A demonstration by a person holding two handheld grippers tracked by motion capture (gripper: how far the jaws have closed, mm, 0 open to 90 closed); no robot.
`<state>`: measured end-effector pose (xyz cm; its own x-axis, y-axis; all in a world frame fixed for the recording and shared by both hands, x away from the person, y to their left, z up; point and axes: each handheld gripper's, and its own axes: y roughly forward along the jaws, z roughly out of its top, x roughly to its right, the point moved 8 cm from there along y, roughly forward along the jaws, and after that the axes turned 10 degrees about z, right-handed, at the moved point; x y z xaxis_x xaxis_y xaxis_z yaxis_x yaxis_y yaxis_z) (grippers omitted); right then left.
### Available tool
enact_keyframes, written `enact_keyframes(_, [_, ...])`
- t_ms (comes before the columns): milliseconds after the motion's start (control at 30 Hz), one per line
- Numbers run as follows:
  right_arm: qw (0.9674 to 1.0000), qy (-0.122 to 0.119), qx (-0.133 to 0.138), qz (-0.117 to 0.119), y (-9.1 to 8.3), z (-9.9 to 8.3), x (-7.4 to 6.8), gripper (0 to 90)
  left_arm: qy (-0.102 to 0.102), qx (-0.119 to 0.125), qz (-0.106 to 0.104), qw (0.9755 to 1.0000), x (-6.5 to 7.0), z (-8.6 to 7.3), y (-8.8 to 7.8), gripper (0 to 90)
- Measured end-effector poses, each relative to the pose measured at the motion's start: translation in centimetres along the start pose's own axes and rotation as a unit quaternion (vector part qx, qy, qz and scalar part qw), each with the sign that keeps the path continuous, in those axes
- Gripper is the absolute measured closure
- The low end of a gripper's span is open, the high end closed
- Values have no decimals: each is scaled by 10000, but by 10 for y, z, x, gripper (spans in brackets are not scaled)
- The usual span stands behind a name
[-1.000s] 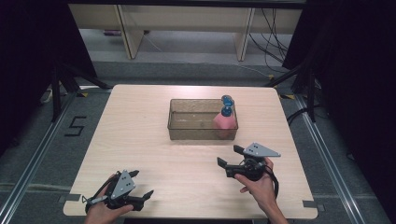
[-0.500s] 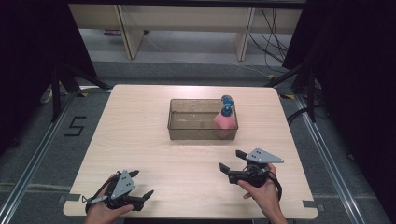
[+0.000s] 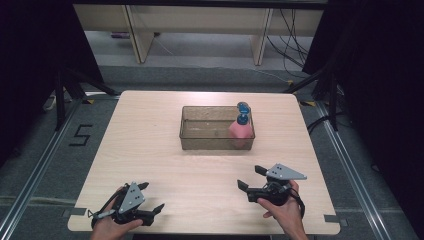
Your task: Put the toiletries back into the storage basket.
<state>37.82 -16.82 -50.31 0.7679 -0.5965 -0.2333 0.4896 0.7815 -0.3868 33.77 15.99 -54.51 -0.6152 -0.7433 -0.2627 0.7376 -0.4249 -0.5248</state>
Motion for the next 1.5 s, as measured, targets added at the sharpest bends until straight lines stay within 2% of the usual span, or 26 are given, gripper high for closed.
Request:
enact_keyframes(67, [10000, -27, -42, -73, -2, -2, 1, 156, 21, -17, 6, 10000, 0, 0, 0, 151])
enact_keyframes(100, [9999, 166, -43, -22, -2, -4, -2, 156, 44, -56, -15, 10000, -1, -1, -1, 151])
enact_keyframes(133, [10000, 7, -4, -78, -2, -3, 2, 156, 44, -56, -14, 10000, -1, -1, -1, 151])
enact_keyframes(267, [9999, -8, -77, -104, -6, -6, 2, 156, -4, -1, 2, 10000, 0, 0, 0, 151])
enact_keyframes(300, [9997, 205, -123, -85, -6, -8, -1, 156, -12, -8, 6, 10000, 0, 0, 0, 151])
enact_keyframes(333, [9999, 9, -86, -89, -6, -8, 1, 156, -135, 90, -6, 9999, 2, 2, 1, 151])
enact_keyframes(367, [9999, -22, -78, -107, -7, -8, 2, 156, -78, 29, 12, 10000, 1, 1, 0, 150])
enact_keyframes(400, [9998, 196, -54, -91, -7, -10, -1, 156, -46, 15, 18, 10000, 0, 1, 0, 151])
enact_keyframes(433, [9999, 1, -62, -101, -7, -9, 2, 156, -41, 20, 16, 10000, 0, 1, 0, 151])
enact_keyframes(500, [9998, 174, -96, -69, -7, -12, -1, 156, -125, 88, -30, 9999, 2, 2, 0, 151])
enact_keyframes(567, [9999, -18, -83, -94, -9, -12, 1, 156, -101, 59, -2, 9999, 1, 1, 0, 151])
enact_keyframes(600, [9997, 215, -139, -24, -9, -14, -3, 156, -102, 65, 6, 9999, 1, 2, 0, 151])
enact_keyframes(667, [9999, 25, -100, -40, -10, -14, -1, 156, -86, 52, 5, 9999, 1, 1, 0, 150])
enact_keyframes(833, [9999, 56, -126, -14, -13, -17, -3, 156, -134, 60, -23, 9999, 2, 1, 1, 150])
enact_keyframes(867, [9996, 253, -146, 19, -13, -19, -7, 156, -159, 69, -24, 9998, 2, 1, 1, 150])
enact_keyframes(933, [9999, 35, -155, -33, -15, -19, -3, 156, -193, 89, -4, 9998, 2, 2, 1, 150])
enact_keyframes(967, [9994, 289, -165, 1, -16, -21, -7, 156, -194, 91, -7, 9998, 2, 2, 1, 150])
enact_keyframes(1000, [9999, 90, -139, -20, -16, -20, -4, 156, -207, 104, -32, 9997, 3, 2, 1, 150])
enact_keyframes(1067, [9996, 224, -136, -43, -17, -22, -6, 156, -72, 5, 1, 10000, 1, 0, 0, 150])
enact_keyframes(1100, [9998, 20, -134, -123, -18, -21, -2, 157, -71, 18, -1, 10000, 1, 0, 0, 150])
enact_keyframes(1133, [9998, 148, -115, 14, -17, -22, -5, 156, -93, 36, -10, 9999, 1, 1, 1, 150])
enact_keyframes(1267, [9996, 178, -198, -103, -22, -25, -4, 156, -103, 19, -8, 9999, 1, 0, 0, 150])
enact_keyframes(1300, [9989, 387, -252, -81, -23, -28, -7, 156, -236, 137, -28, 9996, 3, 2, 1, 150])
enact_keyframes(1333, [9996, 126, -198, -134, -24, -26, -3, 156, -232, 128, -28, 9996, 2, 2, 1, 150])
enact_keyframes(1467, [9990, 331, -240, -180, -28, -29, -5, 156, -188, 103, 20, 9998, 0, 1, 1, 150])
enact_keyframes(1500, [9994, 197, -205, -213, -28, -29, -2, 156, -227, 158, -3, 9996, 1, 2, 2, 150])
